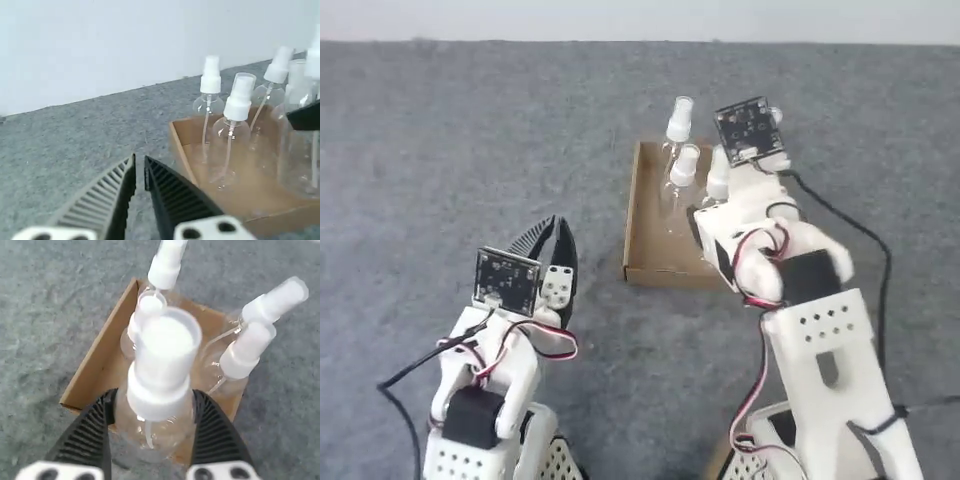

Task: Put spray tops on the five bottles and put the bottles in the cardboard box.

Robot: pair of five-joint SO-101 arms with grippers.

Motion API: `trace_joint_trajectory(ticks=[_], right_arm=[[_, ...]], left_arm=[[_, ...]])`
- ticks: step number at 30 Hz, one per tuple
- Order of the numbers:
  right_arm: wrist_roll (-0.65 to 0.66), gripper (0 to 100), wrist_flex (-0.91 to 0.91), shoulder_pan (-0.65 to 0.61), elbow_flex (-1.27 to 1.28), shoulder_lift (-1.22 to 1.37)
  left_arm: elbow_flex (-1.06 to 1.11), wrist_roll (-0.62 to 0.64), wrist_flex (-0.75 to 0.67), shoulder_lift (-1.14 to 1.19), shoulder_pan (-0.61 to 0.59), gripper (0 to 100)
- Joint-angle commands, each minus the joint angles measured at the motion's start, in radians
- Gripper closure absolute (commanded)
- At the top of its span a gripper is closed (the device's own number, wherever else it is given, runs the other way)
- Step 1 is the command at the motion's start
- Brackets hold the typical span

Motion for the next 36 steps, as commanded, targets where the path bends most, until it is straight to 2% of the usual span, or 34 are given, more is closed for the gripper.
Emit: trace_joint_trajectory(ticks=[1,16,26,31,36], right_arm=[[0.012,99.3,-0.139,0.027,0.049,0.002],[-0.037,99.3,-0.366,0.042,0.206,0.004],[-0.034,99.3,-0.383,0.041,0.278,0.005],[-0.037,99.3,-0.486,0.041,0.342,0.005],[-0.037,99.3,-0.507,0.041,0.364,0.010]], left_arm=[[-0.008,0.002,-0.026,-0.009,-0.008,99],[-0.007,0.002,-0.026,-0.009,-0.008,99],[-0.007,0.002,-0.026,-0.009,-0.006,99],[-0.007,0.003,-0.025,-0.009,-0.006,99],[-0.007,0.003,-0.025,-0.009,-0.006,99]])
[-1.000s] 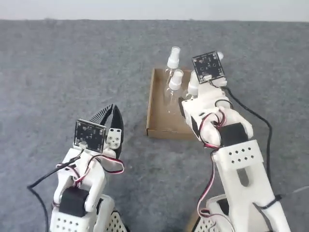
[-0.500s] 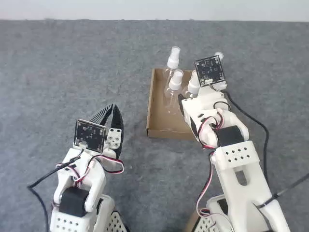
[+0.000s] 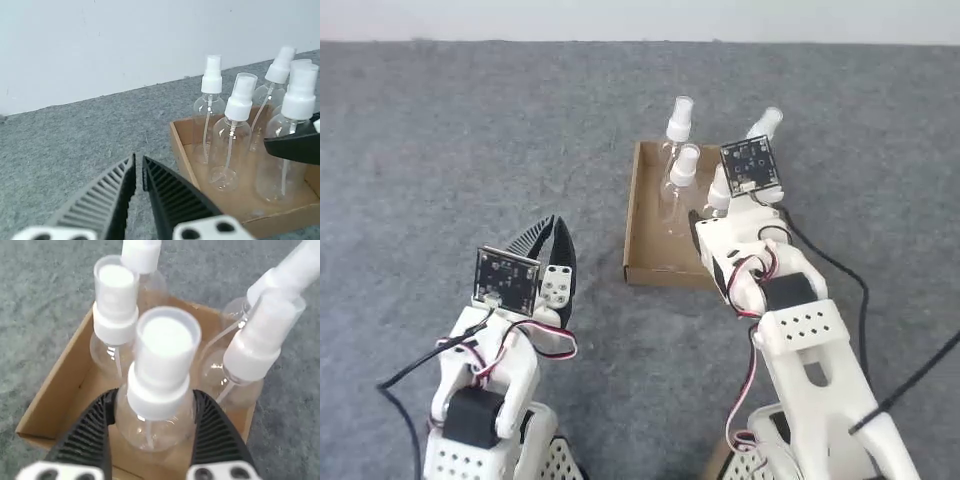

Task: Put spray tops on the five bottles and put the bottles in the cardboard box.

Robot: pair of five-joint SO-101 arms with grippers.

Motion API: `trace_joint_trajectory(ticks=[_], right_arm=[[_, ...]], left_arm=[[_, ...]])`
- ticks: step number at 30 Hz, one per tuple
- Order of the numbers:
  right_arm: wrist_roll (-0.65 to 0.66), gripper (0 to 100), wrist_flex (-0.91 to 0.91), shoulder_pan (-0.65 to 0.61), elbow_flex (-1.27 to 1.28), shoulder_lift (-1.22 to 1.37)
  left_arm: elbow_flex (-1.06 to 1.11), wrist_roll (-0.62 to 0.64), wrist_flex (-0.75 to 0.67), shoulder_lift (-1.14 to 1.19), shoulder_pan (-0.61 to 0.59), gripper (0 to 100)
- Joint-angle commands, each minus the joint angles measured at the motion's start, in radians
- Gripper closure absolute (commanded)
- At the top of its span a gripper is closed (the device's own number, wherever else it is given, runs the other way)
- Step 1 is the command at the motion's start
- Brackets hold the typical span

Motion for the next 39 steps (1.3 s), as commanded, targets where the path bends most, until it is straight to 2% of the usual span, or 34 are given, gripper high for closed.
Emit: trace_joint_trajectory(ticks=[1,9,30,39], right_arm=[[-0.012,99.3,-0.033,0.005,-0.011,0.013],[-0.014,99.3,-0.108,0.004,-0.017,0.185],[-0.006,99.1,-0.097,-0.018,-0.018,0.182],[-0.006,81.4,-0.041,-0.044,-0.031,0.182]], left_arm=[[-0.007,0.003,-0.025,-0.011,-0.003,99],[-0.007,0.003,-0.018,-0.011,-0.003,99],[-0.007,0.003,-0.014,-0.015,-0.003,99],[-0.007,0.003,-0.015,-0.015,-0.003,99]])
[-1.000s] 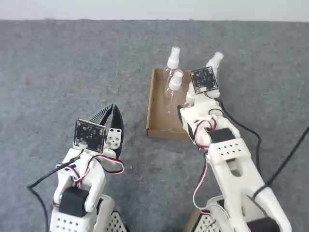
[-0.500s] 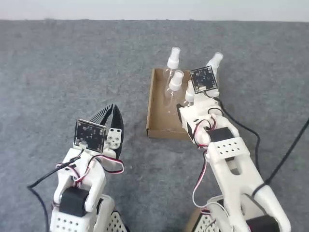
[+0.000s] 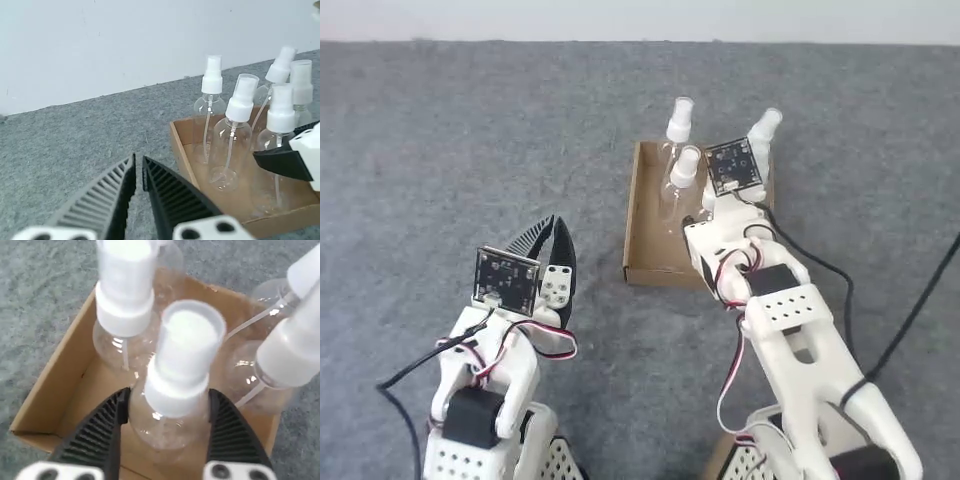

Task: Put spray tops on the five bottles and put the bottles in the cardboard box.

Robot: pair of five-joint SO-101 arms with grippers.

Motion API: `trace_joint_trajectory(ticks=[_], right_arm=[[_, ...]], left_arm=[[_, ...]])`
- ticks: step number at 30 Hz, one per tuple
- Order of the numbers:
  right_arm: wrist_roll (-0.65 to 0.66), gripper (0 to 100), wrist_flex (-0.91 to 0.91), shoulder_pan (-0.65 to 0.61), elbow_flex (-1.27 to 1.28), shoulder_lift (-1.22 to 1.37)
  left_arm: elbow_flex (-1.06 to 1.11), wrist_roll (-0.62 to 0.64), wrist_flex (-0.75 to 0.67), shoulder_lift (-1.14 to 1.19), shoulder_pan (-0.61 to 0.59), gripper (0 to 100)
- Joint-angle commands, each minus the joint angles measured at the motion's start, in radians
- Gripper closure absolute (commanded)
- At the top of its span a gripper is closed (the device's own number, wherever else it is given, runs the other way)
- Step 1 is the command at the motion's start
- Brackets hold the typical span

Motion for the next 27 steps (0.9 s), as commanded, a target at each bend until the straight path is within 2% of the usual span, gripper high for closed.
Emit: trace_joint_trajectory(ticks=[1,17,27], right_arm=[[-0.005,80.9,0.042,-0.008,-0.035,0.010],[-0.005,80.4,0.205,-0.008,-0.256,0.010],[-0.005,80.4,0.440,-0.008,-0.539,0.010]], left_arm=[[-0.007,0.003,-0.015,-0.015,-0.003,99],[-0.007,0.003,-0.014,-0.015,-0.003,99],[-0.007,0.003,-0.014,-0.015,-0.005,99]])
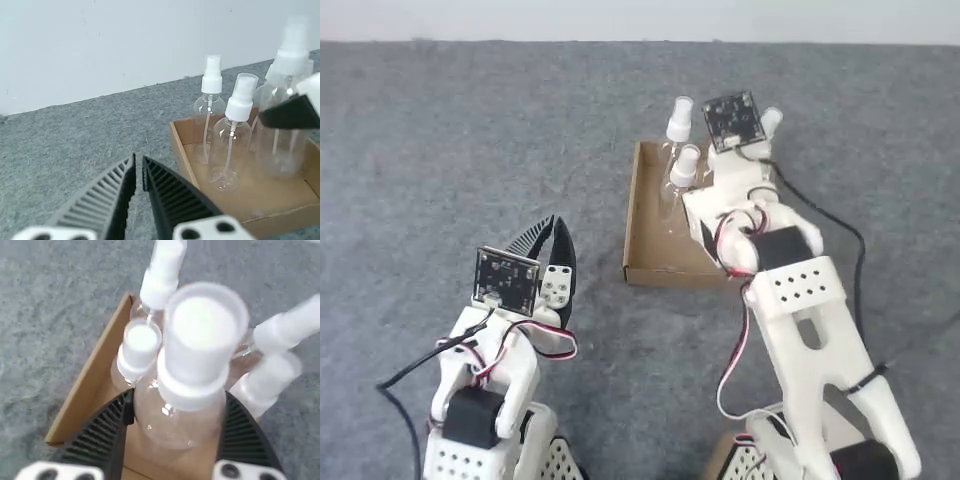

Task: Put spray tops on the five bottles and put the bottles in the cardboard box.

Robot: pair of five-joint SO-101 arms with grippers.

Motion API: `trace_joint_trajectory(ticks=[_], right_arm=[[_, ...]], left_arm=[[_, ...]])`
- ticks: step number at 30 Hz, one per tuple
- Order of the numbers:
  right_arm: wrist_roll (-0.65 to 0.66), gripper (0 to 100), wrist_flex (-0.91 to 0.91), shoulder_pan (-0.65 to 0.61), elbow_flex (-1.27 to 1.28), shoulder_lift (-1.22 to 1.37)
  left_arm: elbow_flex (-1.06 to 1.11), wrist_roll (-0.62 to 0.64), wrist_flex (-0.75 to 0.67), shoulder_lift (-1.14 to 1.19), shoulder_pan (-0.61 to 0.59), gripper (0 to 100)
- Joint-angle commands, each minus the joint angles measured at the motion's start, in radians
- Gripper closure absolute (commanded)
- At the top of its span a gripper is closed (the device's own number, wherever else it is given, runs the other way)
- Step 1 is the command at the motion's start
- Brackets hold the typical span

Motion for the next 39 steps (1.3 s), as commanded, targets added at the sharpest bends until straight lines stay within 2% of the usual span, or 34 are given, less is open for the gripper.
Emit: trace_joint_trajectory(ticks=[1,6,12,19,29,35,39], right_arm=[[-0.003,80.4,0.081,-0.002,-0.146,0.001],[-0.003,80.6,0.131,-0.002,-0.183,0.001],[-0.011,80.9,0.110,-0.004,-0.114,0.001],[-0.011,92.3,-0.073,-0.004,0.040,-0.016],[-0.011,92.5,-0.208,-0.013,0.275,-0.145],[-0.011,92.6,-0.397,-0.012,0.414,-0.136],[-0.011,92.5,-0.407,-0.008,0.433,-0.136]], left_arm=[[-0.007,0.003,-0.014,-0.015,-0.006,99],[-0.007,0.003,-0.015,-0.015,-0.008,99],[-0.007,0.003,-0.014,-0.015,-0.008,99],[-0.007,0.003,-0.014,-0.015,-0.006,99],[-0.007,0.003,-0.014,-0.015,-0.005,99],[0.002,0.003,-0.018,-0.015,-0.003,99],[0.002,0.003,-0.018,-0.017,-0.003,99]])
